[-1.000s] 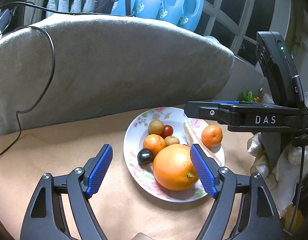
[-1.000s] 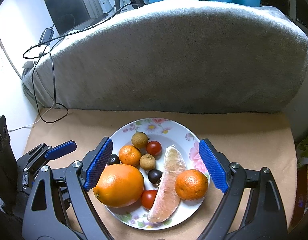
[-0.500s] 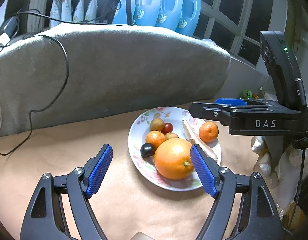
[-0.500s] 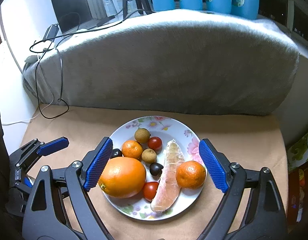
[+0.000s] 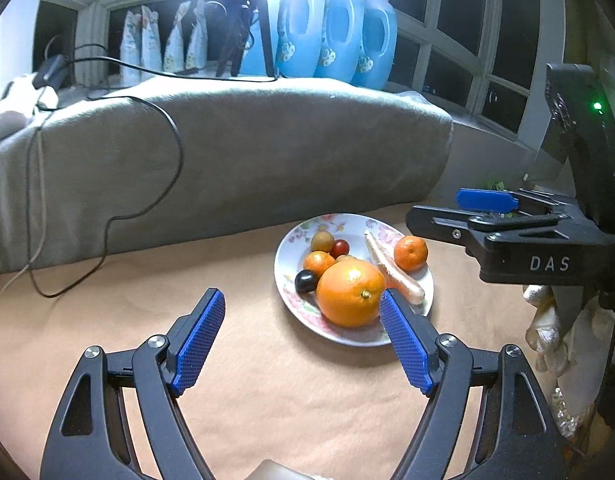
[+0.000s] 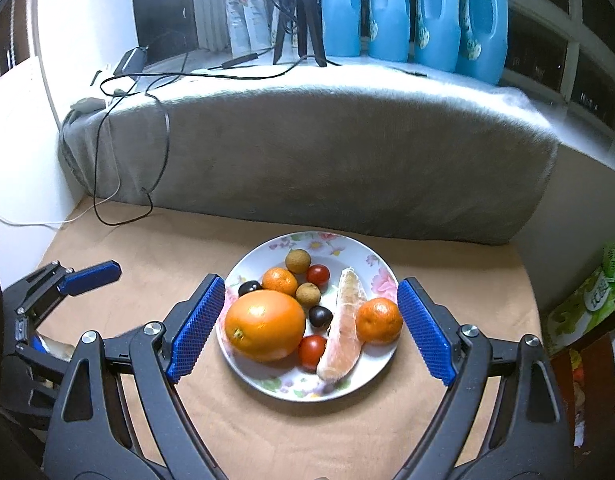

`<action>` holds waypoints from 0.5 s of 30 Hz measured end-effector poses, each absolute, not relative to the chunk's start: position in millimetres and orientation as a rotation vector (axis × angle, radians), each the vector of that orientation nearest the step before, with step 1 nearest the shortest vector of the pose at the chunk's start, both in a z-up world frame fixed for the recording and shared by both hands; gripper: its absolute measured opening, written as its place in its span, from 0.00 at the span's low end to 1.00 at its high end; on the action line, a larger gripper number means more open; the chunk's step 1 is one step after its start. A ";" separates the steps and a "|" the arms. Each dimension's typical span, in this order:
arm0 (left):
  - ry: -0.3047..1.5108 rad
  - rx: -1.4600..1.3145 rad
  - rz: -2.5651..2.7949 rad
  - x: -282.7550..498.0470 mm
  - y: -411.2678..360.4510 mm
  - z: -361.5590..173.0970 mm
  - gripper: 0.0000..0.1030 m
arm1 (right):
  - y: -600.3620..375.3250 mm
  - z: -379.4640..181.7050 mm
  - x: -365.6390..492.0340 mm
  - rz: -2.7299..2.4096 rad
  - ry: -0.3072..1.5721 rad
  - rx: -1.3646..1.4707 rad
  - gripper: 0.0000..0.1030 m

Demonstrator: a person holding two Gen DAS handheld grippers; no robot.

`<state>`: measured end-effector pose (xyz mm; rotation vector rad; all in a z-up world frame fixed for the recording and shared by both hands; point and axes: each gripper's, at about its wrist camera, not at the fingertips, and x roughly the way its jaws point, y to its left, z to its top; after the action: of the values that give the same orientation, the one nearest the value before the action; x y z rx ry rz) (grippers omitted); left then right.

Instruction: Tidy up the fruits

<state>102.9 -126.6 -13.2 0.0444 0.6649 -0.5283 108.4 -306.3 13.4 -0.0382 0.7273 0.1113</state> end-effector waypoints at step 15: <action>0.645 0.040 -0.425 57.6 -103.8 -14.3 0.78 | -311.9 8.6 53.7 0.032 0.657 0.022 1.00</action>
<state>57.6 -103.8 -14.3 0.0401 0.6448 -0.4247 53.7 -311.9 8.6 0.0219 0.6575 0.0320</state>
